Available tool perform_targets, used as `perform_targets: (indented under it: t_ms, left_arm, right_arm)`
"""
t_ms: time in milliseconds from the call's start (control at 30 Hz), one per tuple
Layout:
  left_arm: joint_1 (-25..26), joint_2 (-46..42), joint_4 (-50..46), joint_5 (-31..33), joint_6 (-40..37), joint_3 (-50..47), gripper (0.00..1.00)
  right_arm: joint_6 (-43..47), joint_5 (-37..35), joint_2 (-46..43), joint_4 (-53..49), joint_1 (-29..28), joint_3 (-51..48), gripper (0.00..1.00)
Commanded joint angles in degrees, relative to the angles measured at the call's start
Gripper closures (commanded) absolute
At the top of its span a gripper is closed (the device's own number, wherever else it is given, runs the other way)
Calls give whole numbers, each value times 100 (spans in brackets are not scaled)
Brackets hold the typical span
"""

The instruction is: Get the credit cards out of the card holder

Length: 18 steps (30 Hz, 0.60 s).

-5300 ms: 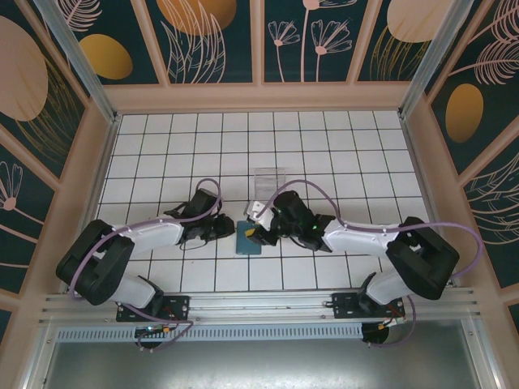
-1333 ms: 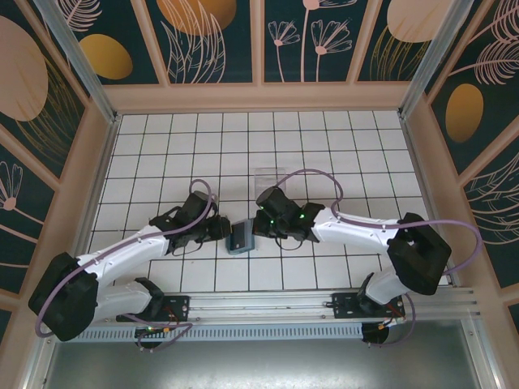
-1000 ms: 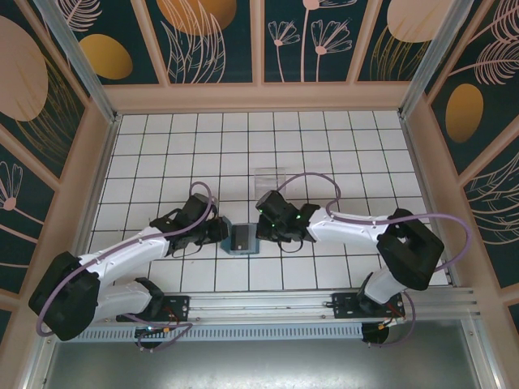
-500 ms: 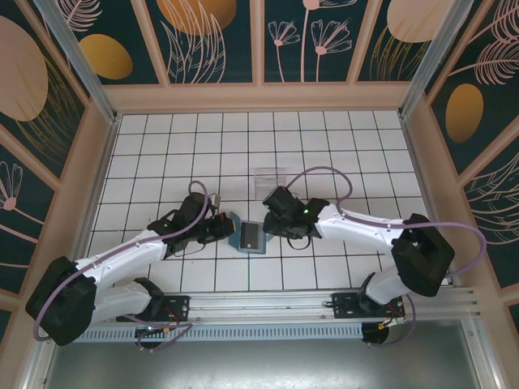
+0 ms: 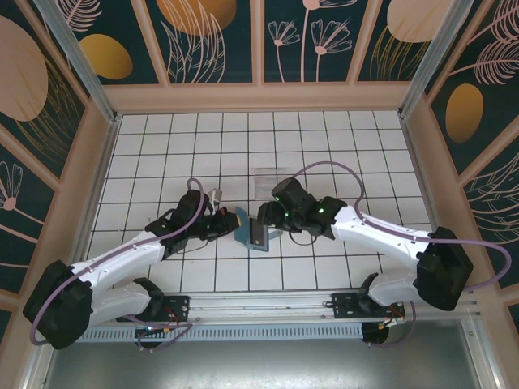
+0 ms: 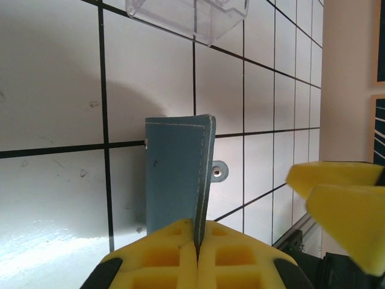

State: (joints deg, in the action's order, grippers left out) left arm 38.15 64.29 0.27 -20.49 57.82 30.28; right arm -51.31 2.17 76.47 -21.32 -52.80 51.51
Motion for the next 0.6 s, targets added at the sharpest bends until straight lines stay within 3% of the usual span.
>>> perform_targets:
  t_ms: [0,267,567]
  left_arm:
    - [65,9,346,-195,182,185,98]
    - [209,215,1154,-352,572,-50,98]
    - [253,632,378,263,45,-14,98]
  right_arm:
    - [19,416,195,456,50,-239,35]
    - [-57,487,479,647,159,-636,31]
    - [-68,407,320,607,427,-984,30]
